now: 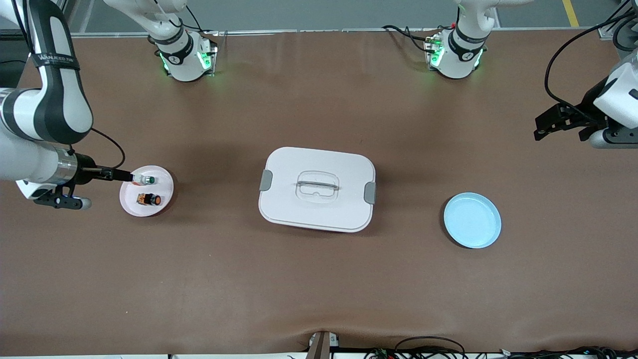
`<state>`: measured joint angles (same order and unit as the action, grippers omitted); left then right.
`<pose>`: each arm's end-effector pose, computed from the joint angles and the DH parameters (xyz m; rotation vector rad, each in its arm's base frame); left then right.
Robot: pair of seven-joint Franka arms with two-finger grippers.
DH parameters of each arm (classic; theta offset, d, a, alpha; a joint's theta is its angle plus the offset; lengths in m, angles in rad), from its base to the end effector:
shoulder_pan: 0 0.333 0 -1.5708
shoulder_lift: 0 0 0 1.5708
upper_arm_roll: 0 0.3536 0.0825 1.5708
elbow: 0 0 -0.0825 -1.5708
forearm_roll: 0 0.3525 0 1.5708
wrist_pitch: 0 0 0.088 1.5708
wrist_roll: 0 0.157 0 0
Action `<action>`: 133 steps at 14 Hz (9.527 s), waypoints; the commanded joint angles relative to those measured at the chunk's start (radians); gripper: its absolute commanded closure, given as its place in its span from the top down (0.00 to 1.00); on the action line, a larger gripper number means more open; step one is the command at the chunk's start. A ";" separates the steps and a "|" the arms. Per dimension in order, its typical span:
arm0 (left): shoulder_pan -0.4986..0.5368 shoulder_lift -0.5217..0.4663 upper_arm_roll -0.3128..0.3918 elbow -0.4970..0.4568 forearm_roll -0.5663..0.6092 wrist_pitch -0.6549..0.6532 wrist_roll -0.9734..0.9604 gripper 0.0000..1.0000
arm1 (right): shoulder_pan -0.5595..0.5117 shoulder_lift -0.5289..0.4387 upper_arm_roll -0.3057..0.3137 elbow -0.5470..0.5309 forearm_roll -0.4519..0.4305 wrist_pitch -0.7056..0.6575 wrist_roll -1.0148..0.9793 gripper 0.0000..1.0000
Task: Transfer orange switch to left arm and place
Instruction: 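Lower the right gripper over the black-orange switch on the pink plate, then close the right gripper on the black-orange switch, then lift the switch with the right gripper while the left gripper approaches, then carry the switch over the box toward the left gripper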
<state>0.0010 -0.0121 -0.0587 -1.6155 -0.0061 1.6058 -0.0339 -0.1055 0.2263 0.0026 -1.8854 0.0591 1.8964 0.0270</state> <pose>0.5207 -0.0312 0.6017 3.1359 -0.0370 0.0033 0.5547 -0.0502 0.3763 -3.0526 0.2368 0.3275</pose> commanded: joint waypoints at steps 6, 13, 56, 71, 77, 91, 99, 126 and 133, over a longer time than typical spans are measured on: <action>0.001 0.011 0.005 0.026 -0.012 -0.024 0.025 1.00 | -0.026 0.040 0.013 -0.066 0.035 0.176 0.002 1.00; 0.002 0.011 0.005 0.026 -0.012 -0.024 0.025 1.00 | -0.034 0.105 0.013 -0.138 0.034 0.361 -0.007 1.00; 0.001 0.011 0.005 0.025 -0.011 -0.024 0.023 1.00 | -0.048 0.235 0.013 -0.262 0.033 0.667 -0.096 1.00; 0.001 0.012 0.005 0.025 -0.011 -0.024 0.023 1.00 | -0.077 0.235 0.014 -0.239 0.039 0.618 -0.200 0.00; -0.002 0.011 0.003 0.035 -0.021 -0.024 0.019 1.00 | -0.065 0.225 0.023 -0.206 0.039 0.517 -0.110 0.00; 0.002 0.009 0.005 0.085 -0.426 -0.072 0.025 1.00 | 0.047 0.032 0.033 -0.051 0.314 -0.026 0.217 0.00; -0.019 0.090 -0.006 0.085 -0.661 -0.014 0.026 1.00 | 0.177 -0.039 0.034 0.040 0.464 -0.148 0.676 0.00; -0.515 0.322 -0.015 0.074 -0.884 0.609 -0.011 1.00 | 0.564 0.125 0.030 0.414 0.768 0.271 1.700 0.00; -0.518 0.345 -0.015 0.080 -0.885 0.664 0.012 1.00 | 0.639 0.127 0.028 0.414 0.763 0.316 1.737 0.00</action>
<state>-0.5181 0.3226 -0.0792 -1.5478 -0.8740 2.2563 -0.0397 0.5119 0.3402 0.0430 -1.5012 0.8195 2.2143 1.7412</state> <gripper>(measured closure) 0.000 0.278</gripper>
